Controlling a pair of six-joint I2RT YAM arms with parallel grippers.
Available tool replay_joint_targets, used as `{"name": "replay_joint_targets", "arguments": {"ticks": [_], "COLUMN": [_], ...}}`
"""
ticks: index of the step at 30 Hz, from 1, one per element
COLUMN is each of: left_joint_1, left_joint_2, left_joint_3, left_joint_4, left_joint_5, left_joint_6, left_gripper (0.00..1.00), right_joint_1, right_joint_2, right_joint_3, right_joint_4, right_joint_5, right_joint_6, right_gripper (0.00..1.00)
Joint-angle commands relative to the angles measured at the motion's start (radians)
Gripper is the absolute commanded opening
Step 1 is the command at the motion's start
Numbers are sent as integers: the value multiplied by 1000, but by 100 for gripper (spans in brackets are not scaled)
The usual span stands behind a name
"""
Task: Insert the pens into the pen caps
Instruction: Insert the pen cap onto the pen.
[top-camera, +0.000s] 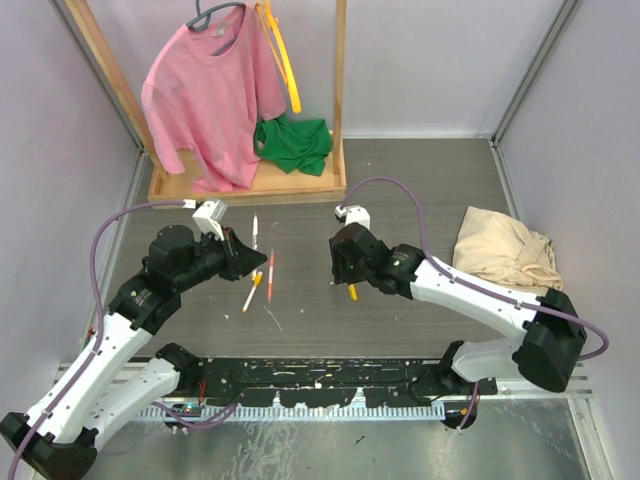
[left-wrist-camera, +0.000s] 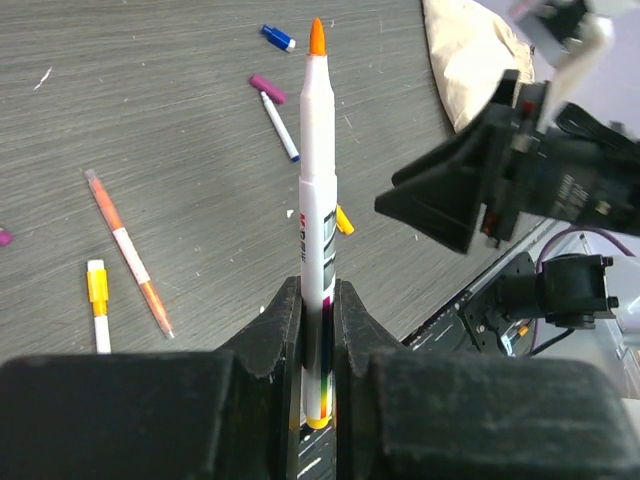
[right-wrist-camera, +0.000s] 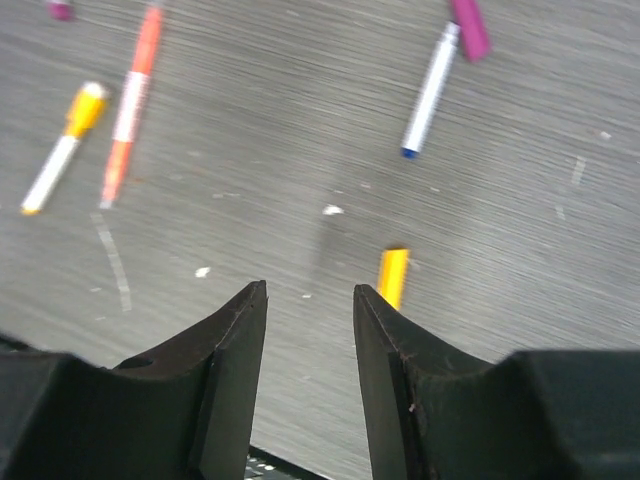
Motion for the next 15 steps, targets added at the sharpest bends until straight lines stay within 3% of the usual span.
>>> {"name": "replay_joint_targets", "arguments": {"ticks": [1,15], "left_joint_1": [2,2], "left_joint_2": [-20,-73], "left_joint_3": [7,5], "left_joint_4": [21,10], "left_joint_5": [45,-15], "left_joint_6": [49,40], "left_gripper": [0,0], "right_joint_1": [-91,-172], "right_joint_2": [56,256], "right_joint_3": [16,-24], "right_joint_4": [-64,-23], "right_joint_5": [6,-147], "right_joint_6": [-34,-119], "right_gripper": [46,44]}}
